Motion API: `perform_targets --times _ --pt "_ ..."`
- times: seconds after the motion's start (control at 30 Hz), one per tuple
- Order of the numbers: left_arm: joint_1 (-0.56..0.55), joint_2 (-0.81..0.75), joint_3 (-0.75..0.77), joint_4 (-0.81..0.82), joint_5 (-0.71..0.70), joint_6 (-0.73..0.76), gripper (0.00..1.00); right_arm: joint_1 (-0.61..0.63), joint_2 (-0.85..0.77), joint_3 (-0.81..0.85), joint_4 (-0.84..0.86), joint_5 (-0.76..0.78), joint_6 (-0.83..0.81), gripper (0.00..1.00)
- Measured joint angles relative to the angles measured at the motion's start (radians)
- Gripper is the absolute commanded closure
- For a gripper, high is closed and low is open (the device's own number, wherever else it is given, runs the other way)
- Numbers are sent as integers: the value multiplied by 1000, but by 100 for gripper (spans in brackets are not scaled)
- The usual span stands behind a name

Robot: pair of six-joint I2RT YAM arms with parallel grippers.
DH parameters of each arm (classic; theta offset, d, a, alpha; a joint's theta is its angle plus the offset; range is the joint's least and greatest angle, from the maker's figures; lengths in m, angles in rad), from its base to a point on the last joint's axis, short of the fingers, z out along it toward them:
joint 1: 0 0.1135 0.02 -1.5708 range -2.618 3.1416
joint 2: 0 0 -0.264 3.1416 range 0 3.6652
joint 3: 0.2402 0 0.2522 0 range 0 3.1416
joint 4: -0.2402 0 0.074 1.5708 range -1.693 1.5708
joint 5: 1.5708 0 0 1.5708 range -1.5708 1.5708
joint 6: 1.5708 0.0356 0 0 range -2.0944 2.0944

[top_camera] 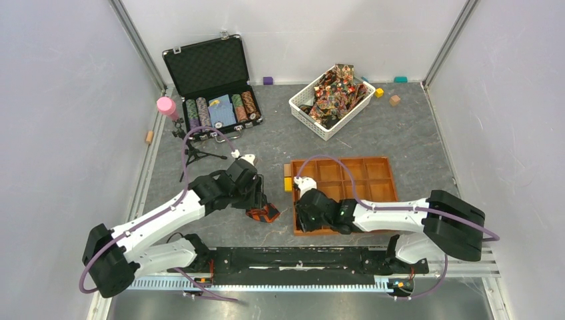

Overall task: Roll the ties
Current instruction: Move the storage box to the center of the board.

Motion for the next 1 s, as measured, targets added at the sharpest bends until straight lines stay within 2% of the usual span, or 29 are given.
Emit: perform_targets --times 0.27,0.37,0.57,0.73,0.83,1.0 --pt "0 -42 55 -108 -70 0 39 37 9 95 -23 -32 -51 65" --pt "0 -38 83 -143 -88 0 39 42 -13 155 -65 15 -77 66" --pt "0 16 190 -200 -102 23 39 1 -209 260 -250 215 -104 65" --pt "-3 109 311 -222 -85 59 39 -144 -420 309 -396 304 -127 64" --pt "-22 179 416 -240 -78 77 39 -212 -493 356 -487 335 -141 63" --pt "-95 322 649 -267 -61 107 39 -230 -573 448 -624 382 -149 63"
